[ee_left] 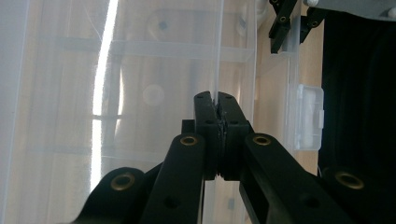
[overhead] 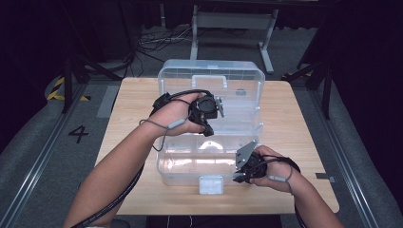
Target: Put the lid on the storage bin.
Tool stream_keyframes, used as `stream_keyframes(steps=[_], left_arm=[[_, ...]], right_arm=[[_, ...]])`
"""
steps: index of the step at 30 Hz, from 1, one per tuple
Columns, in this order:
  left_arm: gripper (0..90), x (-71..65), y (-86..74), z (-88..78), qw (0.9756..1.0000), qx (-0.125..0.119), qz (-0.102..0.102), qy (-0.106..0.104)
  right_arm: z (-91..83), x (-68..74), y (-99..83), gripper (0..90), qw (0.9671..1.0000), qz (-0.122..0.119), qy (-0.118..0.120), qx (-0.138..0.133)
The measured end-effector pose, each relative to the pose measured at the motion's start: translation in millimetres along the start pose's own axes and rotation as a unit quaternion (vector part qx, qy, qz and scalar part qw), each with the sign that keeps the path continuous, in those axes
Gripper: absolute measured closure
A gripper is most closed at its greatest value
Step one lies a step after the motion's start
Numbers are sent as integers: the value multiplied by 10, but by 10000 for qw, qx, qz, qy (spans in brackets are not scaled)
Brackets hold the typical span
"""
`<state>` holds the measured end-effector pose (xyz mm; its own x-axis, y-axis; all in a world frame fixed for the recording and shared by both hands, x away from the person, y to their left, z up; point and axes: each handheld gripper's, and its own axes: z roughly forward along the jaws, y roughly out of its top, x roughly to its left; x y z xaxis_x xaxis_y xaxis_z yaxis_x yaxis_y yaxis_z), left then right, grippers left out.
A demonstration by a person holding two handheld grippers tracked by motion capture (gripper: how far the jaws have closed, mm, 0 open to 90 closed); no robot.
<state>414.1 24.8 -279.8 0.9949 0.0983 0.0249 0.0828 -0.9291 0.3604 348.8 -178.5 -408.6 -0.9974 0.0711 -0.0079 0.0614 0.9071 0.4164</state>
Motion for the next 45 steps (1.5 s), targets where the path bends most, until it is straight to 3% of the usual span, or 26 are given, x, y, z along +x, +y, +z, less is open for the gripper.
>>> stream_keyframes(steps=[2,12,16,19,25,30,33,34,35,37,39,41,43,44,45], left_arm=[[890,-8,-1,5,10000,3,7,-29],[890,-59,-13,23,10000,16,3,-34],[891,-76,-23,30,10000,3,4,-44],[890,-87,-26,35,10000,0,9,-45],[891,-122,-29,48,10000,12,14,-42],[890,-149,-36,56,10000,16,-14,-23],[890,-170,-45,65,10000,1,-22,-10],[890,-170,-45,65,10000,1,-22,-10],[890,-175,-46,67,10000,-1,-20,-6],[890,-186,-50,70,10000,19,14,1],[890,-207,-54,78,10000,18,41,27],[891,-231,-55,87,10000,31,62,54],[891,-258,-58,101,10000,43,71,50],[891,-258,-58,101,10000,43,71,50],[891,-268,-61,108,10000,35,75,47]], right_arm=[[-18,6,5,804,10000,-17,9,-20],[-297,11,-34,800,9980,1,-46,-625],[-411,41,-33,853,9946,70,7,-1035],[-464,52,-32,879,9931,78,0,-1169],[-655,93,-48,900,9852,78,-52,-1713],[-786,68,-96,900,9680,342,-124,-2481],[-876,38,-140,900,9537,551,-275,-2943],[-876,38,-140,900,9537,551,-275,-2943],[-920,21,-169,900,9467,656,-422,-3124],[-961,-2,-208,900,9376,814,-571,-3331],[-1000,-39,-263,900,9253,1027,-855,-3549],[-1023,-75,-318,900,9150,1230,-954,-3721],[-1043,-106,-363,900,9076,1389,-1063,-3817],[-1043,-106,-363,900,9076,1389,-1063,-3817],[-1057,-126,-394,900,9002,1521,-1128,-3923]])
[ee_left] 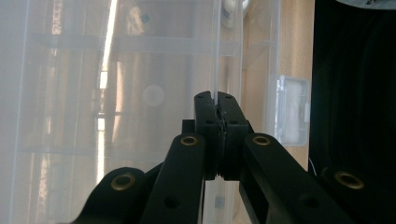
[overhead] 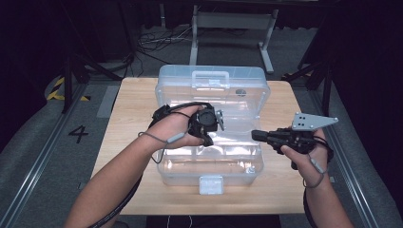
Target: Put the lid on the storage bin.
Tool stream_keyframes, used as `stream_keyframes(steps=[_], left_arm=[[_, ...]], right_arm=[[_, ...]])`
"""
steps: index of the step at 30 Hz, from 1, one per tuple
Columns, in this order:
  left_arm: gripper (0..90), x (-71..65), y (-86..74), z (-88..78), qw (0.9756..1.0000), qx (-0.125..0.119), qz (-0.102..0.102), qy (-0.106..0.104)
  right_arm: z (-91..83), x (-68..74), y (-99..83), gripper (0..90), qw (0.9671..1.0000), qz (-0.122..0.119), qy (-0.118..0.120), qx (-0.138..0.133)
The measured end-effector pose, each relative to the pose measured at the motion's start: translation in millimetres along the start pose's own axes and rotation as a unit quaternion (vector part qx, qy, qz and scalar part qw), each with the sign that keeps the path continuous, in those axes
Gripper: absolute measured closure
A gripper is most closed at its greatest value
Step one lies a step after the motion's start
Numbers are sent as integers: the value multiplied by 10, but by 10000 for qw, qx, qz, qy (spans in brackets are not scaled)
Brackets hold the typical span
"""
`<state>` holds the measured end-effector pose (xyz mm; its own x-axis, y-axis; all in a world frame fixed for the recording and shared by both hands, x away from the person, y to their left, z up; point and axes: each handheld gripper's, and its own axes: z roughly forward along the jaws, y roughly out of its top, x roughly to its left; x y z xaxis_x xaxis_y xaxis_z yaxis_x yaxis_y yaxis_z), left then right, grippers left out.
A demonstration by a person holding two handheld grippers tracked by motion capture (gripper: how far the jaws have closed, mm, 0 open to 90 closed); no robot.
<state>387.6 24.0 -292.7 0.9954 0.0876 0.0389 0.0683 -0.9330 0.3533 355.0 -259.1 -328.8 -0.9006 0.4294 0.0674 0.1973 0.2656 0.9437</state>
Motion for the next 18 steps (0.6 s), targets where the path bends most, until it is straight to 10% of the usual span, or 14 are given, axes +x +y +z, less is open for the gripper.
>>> stream_keyframes(steps=[18], left_arm=[[891,-151,-17,70,9998,134,-36,119]], right_arm=[[-84,-158,-44,900,9973,561,-357,-300]])
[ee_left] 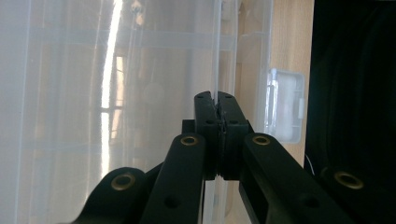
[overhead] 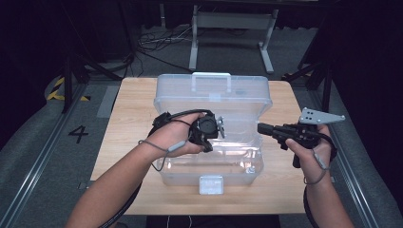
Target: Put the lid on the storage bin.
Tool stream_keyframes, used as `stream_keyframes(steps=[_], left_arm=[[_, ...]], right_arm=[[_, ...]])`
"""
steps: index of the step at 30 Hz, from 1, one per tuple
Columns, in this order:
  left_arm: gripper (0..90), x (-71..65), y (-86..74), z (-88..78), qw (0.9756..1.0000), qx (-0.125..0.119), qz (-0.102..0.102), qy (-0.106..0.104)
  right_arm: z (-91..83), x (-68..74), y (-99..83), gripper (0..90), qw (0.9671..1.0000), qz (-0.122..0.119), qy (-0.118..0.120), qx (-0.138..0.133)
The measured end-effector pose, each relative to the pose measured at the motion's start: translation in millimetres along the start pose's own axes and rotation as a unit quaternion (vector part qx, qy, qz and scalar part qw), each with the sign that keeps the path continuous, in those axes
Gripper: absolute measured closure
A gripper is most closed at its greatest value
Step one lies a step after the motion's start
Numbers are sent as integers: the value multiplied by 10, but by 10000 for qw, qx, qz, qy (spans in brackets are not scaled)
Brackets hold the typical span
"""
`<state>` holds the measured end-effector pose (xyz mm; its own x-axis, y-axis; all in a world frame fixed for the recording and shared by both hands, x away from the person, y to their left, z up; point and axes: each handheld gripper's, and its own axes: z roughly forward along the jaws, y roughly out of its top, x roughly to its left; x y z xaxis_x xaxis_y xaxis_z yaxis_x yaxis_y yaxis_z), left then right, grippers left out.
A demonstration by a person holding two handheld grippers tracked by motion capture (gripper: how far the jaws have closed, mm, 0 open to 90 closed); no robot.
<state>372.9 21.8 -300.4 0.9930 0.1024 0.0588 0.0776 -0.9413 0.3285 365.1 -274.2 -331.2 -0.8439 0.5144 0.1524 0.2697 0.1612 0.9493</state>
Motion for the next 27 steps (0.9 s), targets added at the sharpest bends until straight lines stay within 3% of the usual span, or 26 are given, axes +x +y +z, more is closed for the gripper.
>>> stream_keyframes(steps=[6,8,12,15,27], left_arm=[[885,-51,-7,31,10000,34,-2,-15],[844,-85,-8,24,10000,-15,-3,-8],[797,-242,-19,-100,9992,-399,36,90],[807,-292,-31,-146,9988,-479,87,-3],[822,-231,-185,-251,9976,-664,-154,144]], right_arm=[[-20,-34,-11,900,9999,130,-113,-1],[-27,-44,-15,900,9997,171,-148,-8],[-54,-67,-17,900,9995,243,-213,71],[-29,-66,-31,900,9991,230,-293,191],[-26,-62,-30,900,9991,193,-308,220]])
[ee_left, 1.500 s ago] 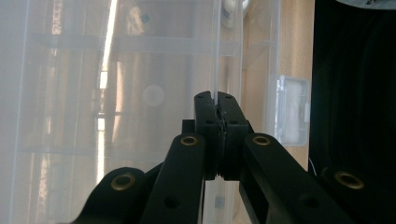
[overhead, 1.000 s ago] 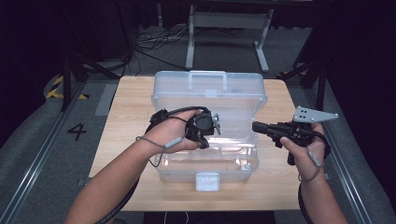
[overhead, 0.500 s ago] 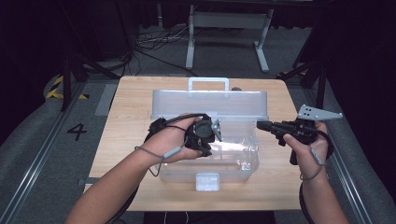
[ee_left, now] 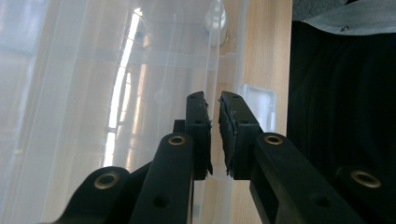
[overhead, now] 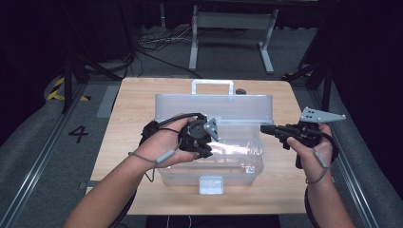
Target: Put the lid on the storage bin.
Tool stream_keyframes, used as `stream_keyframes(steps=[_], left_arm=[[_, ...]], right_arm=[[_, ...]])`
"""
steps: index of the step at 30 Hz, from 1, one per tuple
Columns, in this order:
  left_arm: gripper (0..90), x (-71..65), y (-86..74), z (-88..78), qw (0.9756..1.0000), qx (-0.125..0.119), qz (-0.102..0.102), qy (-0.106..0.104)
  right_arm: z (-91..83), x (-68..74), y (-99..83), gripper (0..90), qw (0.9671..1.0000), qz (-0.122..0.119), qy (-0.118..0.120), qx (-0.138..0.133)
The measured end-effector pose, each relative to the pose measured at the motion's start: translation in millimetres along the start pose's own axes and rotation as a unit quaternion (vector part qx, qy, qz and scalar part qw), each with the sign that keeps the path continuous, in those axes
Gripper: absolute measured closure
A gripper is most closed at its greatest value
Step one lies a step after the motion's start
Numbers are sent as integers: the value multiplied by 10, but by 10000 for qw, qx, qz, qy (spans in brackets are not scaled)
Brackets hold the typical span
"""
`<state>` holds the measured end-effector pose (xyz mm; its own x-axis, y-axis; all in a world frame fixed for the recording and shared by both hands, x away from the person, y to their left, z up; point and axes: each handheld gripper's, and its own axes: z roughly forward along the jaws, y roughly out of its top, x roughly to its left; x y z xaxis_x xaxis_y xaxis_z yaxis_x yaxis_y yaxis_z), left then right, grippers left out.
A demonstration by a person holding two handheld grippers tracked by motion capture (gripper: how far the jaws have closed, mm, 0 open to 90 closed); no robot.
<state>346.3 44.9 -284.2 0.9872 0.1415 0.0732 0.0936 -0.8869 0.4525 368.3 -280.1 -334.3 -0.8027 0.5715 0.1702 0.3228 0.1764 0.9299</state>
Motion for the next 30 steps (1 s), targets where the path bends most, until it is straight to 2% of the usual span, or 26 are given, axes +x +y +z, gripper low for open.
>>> stream_keyframes(steps=[5,13,21,30], left_arm=[[831,6,-61,-56,10000,-65,-53,50],[834,24,-209,-166,9993,-167,-303,159],[843,62,-410,-295,9973,-291,-612,301],[849,108,-563,-373,9950,-364,-844,391]], right_arm=[[1,1,4,900,10000,-12,-5,17],[-1,-2,26,900,9999,-28,-17,101],[8,-5,46,900,9998,-77,-14,175],[7,-2,52,900,9997,-79,-35,216]])
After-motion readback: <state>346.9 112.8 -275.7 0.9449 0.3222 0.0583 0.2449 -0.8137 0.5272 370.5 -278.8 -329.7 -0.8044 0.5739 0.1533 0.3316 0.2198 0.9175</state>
